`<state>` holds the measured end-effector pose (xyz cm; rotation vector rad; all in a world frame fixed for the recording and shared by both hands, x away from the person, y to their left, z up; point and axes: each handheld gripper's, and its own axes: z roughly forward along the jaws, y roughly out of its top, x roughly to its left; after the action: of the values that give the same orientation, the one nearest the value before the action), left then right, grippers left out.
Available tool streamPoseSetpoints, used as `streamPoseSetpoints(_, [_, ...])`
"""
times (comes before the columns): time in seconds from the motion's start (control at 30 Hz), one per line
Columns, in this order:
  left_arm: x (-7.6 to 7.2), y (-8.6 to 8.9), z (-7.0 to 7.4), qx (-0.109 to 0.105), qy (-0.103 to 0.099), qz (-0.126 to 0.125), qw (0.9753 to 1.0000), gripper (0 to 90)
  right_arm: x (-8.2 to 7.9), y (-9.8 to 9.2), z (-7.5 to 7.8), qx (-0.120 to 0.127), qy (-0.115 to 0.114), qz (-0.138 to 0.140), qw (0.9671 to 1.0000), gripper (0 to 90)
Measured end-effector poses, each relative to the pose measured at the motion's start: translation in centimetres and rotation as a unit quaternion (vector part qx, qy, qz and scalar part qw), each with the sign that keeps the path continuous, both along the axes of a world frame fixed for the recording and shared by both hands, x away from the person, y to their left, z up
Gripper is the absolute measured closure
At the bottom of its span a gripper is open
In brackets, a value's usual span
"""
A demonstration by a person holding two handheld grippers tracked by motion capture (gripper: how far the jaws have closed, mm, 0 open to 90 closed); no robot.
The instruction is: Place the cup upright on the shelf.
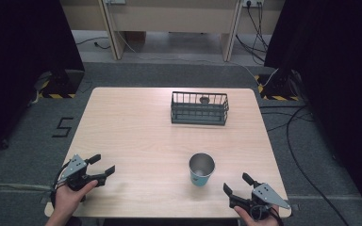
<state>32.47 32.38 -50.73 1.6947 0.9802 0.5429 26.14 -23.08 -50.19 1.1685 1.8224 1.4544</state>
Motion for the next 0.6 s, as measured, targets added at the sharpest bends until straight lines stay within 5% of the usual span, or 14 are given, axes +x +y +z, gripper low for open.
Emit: streamPoseSetpoints(0.6, [0.0, 0.1, 0.0, -0.004, 0.0, 0.003, 1.0, 18.1, 0.2, 2.0, 0.1, -0.001, 0.008, 0.05, 0.9987, 16.4])
